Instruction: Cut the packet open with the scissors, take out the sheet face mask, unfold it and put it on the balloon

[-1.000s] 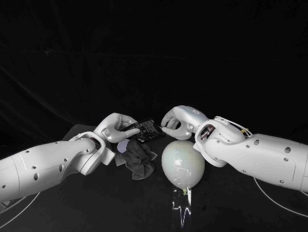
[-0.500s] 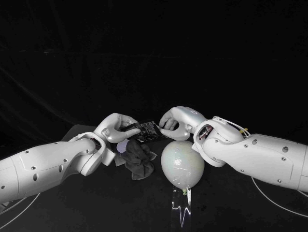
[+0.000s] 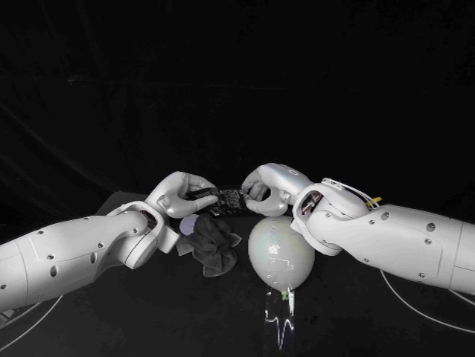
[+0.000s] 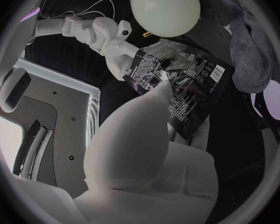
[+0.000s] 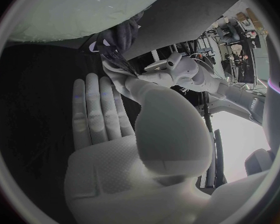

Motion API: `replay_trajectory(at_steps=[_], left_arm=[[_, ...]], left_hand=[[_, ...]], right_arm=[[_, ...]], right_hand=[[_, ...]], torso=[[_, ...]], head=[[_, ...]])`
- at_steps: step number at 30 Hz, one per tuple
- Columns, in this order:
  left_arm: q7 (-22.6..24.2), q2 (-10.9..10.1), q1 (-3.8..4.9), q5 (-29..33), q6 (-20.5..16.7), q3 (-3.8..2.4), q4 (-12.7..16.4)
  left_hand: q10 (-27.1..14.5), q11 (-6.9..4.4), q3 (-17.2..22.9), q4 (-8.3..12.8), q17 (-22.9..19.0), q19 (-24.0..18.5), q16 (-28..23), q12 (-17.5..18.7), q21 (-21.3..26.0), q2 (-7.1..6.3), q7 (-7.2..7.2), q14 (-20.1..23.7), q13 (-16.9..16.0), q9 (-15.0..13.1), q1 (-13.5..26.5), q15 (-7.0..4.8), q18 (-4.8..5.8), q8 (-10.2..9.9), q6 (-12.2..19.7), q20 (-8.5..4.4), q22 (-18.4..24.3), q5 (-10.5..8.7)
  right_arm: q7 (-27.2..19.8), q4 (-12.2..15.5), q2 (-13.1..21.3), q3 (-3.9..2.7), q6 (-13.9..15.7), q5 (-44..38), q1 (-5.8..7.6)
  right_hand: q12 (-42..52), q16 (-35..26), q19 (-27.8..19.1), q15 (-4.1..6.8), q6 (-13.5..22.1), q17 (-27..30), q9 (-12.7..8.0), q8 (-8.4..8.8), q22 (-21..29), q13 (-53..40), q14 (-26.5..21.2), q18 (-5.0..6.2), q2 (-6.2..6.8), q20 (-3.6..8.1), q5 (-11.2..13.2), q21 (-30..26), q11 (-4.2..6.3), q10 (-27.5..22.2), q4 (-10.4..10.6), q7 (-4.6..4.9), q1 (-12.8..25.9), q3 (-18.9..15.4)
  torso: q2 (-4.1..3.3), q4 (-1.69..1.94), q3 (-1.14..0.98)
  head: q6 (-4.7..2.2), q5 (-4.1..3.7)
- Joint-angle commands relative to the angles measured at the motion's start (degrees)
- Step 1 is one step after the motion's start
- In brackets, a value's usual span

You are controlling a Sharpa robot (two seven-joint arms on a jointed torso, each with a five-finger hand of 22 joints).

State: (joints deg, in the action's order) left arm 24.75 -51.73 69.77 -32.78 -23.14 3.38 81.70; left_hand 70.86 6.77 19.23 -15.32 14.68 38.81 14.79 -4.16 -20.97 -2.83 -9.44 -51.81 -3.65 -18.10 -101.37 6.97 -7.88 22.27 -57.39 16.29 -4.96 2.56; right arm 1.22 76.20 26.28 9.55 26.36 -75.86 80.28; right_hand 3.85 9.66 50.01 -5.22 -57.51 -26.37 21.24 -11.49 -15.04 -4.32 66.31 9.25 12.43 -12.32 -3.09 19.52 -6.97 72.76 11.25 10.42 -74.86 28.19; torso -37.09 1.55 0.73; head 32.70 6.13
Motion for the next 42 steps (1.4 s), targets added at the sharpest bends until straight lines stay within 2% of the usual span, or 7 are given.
replay_trajectory(at_steps=[1,13,20,23,26,38,42], left_arm=[[0.7,0.4,0.31,0.3,0.2,-0.15,0.4],[0.8,1.0,0.83,0.3,0.1,-0.49,-0.3],[0.8,1.3,0.94,0.3,0.5,-0.54,-0.1],[0.8,1.4,0.96,0.3,0.7,-0.55,0.1],[1.0,1.4,0.97,0.4,1.0,-0.55,0.3],[1.5,1.6,0.98,0.7,1.3,-0.57,0.9],[1.5,1.6,0.99,0.8,1.0,-0.57,0.7]], left_hand=[[0.2,-0.02,0.4,0.1,-0.1,0.3,-0.3,-0.1,-0.3,0.52,-0.04,-0.4,-0.1,-0.1,-0.1,-0.02,-1.1,0.3,-0.1,0.09,-0.1,0.18],[0.2,-0.02,0.5,0.1,-0.1,0.3,-0.3,-0.1,-0.4,0.51,-0.04,-0.4,-0.1,-0.1,-0.1,-0.01,-1.08,0.3,-0.1,0.1,-0.1,0.18],[0.2,-0.02,0.5,0.1,-0.1,0.2,-0.3,-0.1,-0.4,0.5,-0.05,-0.4,-0.1,-0.1,-0.1,-0.02,-1.07,0.3,-0.1,0.11,-0.1,0.18],[0.2,-0.02,0.6,0.1,-0.1,0.2,-0.3,-0.1,-0.4,0.49,-0.05,-0.4,-0.1,-0.1,-0.1,-0.02,-1.06,0.3,-0.1,0.12,-0.1,0.18],[0.2,-0.01,0.6,0.1,-0.1,0.2,-0.3,-0.1,-0.4,0.48,-0.05,-0.4,-0.1,-0.2,0.0,-0.01,-1.04,0.3,-0.1,0.13,-0.1,0.18],[0.2,0.0,0.7,0.2,-0.1,0.2,-0.3,0.0,-0.4,0.45,-0.04,-0.4,-0.1,-0.2,0.0,0.0,-1.0,0.3,-0.1,0.15,-0.1,0.18],[0.2,0.01,0.9,0.2,-0.1,0.1,-0.4,0.0,-0.4,0.42,-0.04,-0.4,-0.1,-0.2,0.1,0.02,-0.95,0.3,-0.1,0.17,-0.1,0.18]], right_arm=[[-1.1,-0.1,-0.3,-0.02,-1.2,0.5,-0.01],[-1.8,0.3,-0.2,-0.01,-3.6,2.7,-0.01],[-1.5,-0.1,-0.4,-0.01,-2.2,4.1,0.0],[-1.6,-0.4,-0.5,-0.02,-0.7,4.7,0.0],[-1.8,-0.5,-0.6,-0.02,0.9,5.6,0.0],[-1.8,-0.7,-1.0,-0.03,3.1,6.6,-0.01],[-2.8,-0.4,-0.7,-0.03,3.7,7.4,-0.01]], right_hand=[[-0.1,-0.3,-0.3,0.04,0.5,-0.1,0.1,0.32,0.1,0.0,-0.6,1.09,0.15,0.03,0.3,-0.3,0.06,-0.5,0.2,0.0,0.6,-0.4],[-0.1,-1.3,-1.2,-0.58,1.1,-0.1,-0.1,0.64,0.5,-0.4,-2.3,1.08,0.56,-0.55,-1.7,-1.3,-0.43,-1.4,1.6,0.43,2.4,-3.2],[0.0,-2.1,-1.8,-1.02,1.4,0.4,-0.2,0.8,0.8,-0.8,-3.7,1.15,-0.94,-1.04,-9.3,-2.2,-0.7,-2.0,3.9,0.63,4.8,-5.3],[0.5,-1.5,-1.1,-0.51,0.5,0.3,0.0,0.25,0.7,-1.1,-2.6,1.35,-2.94,-0.72,-6.8,-2.0,0.1,-1.0,3.2,0.06,2.9,-3.9],[1.4,-0.1,0.8,0.66,-1.5,-0.2,0.6,-1.21,0.3,-1.8,0.1,1.41,-5.15,0.08,-3.6,-1.1,1.32,1.7,1.8,-1.39,0.3,-1.4],[3.6,3.3,4.6,3.21,-4.2,-2.3,3.2,-6.48,-1.4,-3.6,5.4,1.3,-4.15,2.27,-3.7,1.4,4.02,7.6,-2.0,-4.29,-1.9,1.7],[6.1,6.0,6.5,5.07,-4.6,-4.7,6.0,-11.39,-3.5,-5.4,8.8,1.2,-3.34,3.44,-4.4,4.2,5.83,11.4,-4.4,-6.09,-1.7,3.3]], torso=[[-0.02,-0.01,0.03],[0.0,-0.08,-0.05],[-0.02,-0.05,-0.03],[-0.04,-0.03,-0.03],[-0.03,0.0,-0.04],[-0.03,0.02,0.01],[-0.01,-0.03,0.0]], head=[[0.03,0.02],[0.03,0.1],[0.11,0.03],[0.09,-0.03],[0.12,0.0],[0.16,-0.14],[0.22,-0.02]])
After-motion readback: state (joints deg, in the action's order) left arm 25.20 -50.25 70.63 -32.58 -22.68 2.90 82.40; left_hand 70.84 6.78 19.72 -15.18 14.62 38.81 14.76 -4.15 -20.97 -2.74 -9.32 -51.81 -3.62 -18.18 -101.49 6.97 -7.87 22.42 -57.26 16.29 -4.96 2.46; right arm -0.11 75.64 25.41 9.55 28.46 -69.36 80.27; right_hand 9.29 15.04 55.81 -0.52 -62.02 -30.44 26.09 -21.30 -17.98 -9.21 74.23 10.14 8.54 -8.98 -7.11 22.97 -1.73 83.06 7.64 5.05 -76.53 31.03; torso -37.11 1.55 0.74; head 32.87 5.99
